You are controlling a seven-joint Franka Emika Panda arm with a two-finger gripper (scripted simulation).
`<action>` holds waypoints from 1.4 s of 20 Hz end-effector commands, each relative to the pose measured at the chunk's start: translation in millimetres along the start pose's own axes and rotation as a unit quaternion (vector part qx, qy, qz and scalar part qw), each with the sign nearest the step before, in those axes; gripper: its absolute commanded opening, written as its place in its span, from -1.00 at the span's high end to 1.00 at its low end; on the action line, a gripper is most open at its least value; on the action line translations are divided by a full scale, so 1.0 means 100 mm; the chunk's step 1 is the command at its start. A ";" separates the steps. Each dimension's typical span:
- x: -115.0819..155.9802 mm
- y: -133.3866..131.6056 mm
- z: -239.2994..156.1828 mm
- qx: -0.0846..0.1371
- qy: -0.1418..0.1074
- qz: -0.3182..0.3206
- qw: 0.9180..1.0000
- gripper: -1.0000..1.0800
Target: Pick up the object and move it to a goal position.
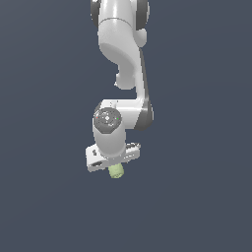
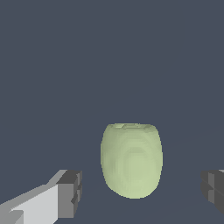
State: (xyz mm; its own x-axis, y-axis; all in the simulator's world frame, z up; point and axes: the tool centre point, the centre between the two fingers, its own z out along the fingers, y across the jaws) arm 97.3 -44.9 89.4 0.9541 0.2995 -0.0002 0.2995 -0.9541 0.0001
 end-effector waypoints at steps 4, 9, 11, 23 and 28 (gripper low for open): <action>0.00 0.00 0.20 0.000 0.000 -0.001 1.000 -0.92; -0.01 0.00 0.45 0.000 0.000 -0.002 1.000 -0.92; -0.01 0.00 0.50 0.000 0.000 -0.002 1.000 -0.92; 0.01 0.00 0.49 0.000 0.000 -0.002 1.000 1.00; 0.01 -0.01 0.48 0.000 0.000 -0.002 1.000 1.00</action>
State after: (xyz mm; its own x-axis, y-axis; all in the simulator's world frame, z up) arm 97.6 -44.7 40.4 0.9531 0.3026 -0.0006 0.3026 -0.9531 -0.0001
